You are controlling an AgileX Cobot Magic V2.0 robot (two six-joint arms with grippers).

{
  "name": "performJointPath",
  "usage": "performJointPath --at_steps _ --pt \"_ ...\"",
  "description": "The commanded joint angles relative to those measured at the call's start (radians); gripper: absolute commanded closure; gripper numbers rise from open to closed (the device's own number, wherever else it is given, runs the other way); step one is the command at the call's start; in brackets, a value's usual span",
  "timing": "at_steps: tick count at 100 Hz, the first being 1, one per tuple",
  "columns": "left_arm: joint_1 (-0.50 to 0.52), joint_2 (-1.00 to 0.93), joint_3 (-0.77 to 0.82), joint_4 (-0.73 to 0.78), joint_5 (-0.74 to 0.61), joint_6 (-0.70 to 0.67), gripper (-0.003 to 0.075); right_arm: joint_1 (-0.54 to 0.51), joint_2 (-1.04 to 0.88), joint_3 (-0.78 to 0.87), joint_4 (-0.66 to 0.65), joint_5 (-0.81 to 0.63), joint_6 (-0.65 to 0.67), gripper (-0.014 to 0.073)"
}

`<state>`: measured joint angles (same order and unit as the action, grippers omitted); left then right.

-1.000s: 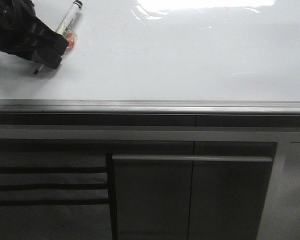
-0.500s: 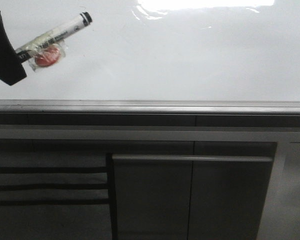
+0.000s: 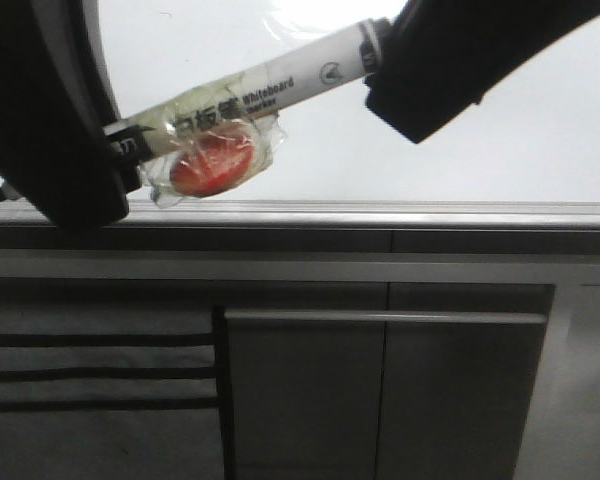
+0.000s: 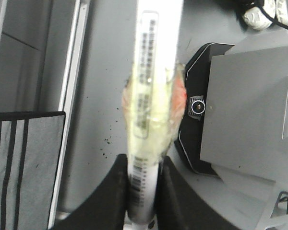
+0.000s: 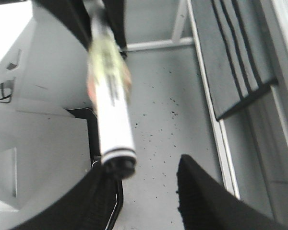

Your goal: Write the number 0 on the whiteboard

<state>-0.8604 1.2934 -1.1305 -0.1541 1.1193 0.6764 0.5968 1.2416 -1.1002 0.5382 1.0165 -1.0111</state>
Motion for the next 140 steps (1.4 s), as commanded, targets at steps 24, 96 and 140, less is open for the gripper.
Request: performJointPath --at_steps 24,96,140 --pt "-0.038 -0.023 -0.067 -0.036 -0.055 -0.002 0.074 0.037 -0.008 -0.051 0.126 -0.042 -0.047 0.0305" --pt "-0.038 -0.023 -0.096 -0.038 -0.068 0.001 0.074 0.037 -0.008 -0.051 0.132 -0.068 -0.056 0.0393" --pt "-0.036 -0.023 -0.096 -0.038 -0.092 0.001 0.0727 0.037 -0.008 -0.051 0.134 -0.063 -0.056 0.0642"
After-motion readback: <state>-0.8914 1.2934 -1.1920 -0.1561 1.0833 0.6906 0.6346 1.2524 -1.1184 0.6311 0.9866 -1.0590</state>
